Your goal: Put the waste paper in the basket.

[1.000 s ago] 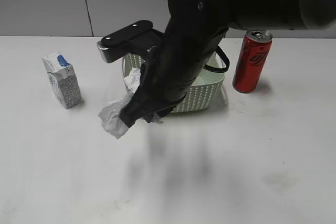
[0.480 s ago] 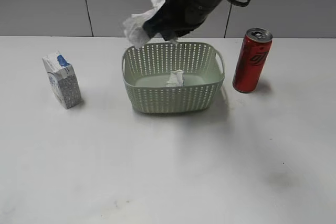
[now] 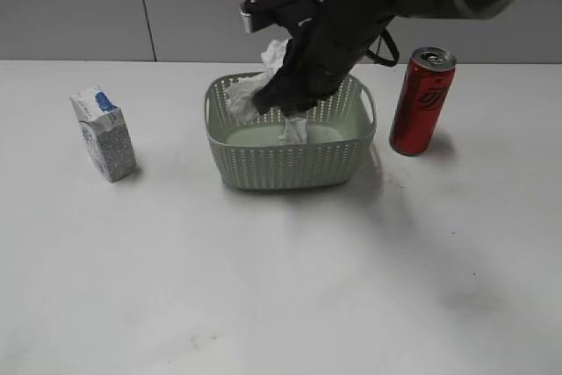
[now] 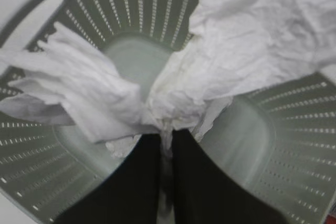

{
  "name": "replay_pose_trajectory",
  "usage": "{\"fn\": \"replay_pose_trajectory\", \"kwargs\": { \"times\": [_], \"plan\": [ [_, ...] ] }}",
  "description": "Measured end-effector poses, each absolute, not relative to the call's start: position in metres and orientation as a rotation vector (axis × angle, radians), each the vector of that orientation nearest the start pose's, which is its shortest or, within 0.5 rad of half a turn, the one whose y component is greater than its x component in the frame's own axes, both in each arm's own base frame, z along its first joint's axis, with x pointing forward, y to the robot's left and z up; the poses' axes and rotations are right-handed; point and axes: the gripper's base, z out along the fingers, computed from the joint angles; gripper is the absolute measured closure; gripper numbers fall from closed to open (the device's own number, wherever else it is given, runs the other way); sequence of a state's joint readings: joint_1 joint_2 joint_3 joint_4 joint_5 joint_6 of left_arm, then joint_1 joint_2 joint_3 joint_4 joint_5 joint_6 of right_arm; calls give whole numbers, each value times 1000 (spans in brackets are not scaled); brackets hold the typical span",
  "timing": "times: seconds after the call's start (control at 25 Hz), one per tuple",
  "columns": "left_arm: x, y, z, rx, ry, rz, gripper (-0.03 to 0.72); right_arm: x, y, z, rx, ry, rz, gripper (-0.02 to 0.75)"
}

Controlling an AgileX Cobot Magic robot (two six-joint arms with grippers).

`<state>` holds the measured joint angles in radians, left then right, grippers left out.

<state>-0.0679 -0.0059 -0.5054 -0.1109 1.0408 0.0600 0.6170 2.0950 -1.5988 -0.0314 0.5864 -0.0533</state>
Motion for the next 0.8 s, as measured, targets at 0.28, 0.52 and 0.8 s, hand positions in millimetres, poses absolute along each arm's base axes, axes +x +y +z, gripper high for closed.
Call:
{"fn": "replay_pose_trajectory", "kwargs": {
  "times": [0.28,0.52,0.8],
  "plan": [
    [-6,-8,281,133,2006,-137,134,372,263,193,-867,2533,183,131],
    [-6,-8,281,133,2006,-137,134,387,254,247,-812,2536,179,101],
    [-6,-8,281,133,2006,-137,134,425,179,310,-570,2572,124,125]
  ]
}}
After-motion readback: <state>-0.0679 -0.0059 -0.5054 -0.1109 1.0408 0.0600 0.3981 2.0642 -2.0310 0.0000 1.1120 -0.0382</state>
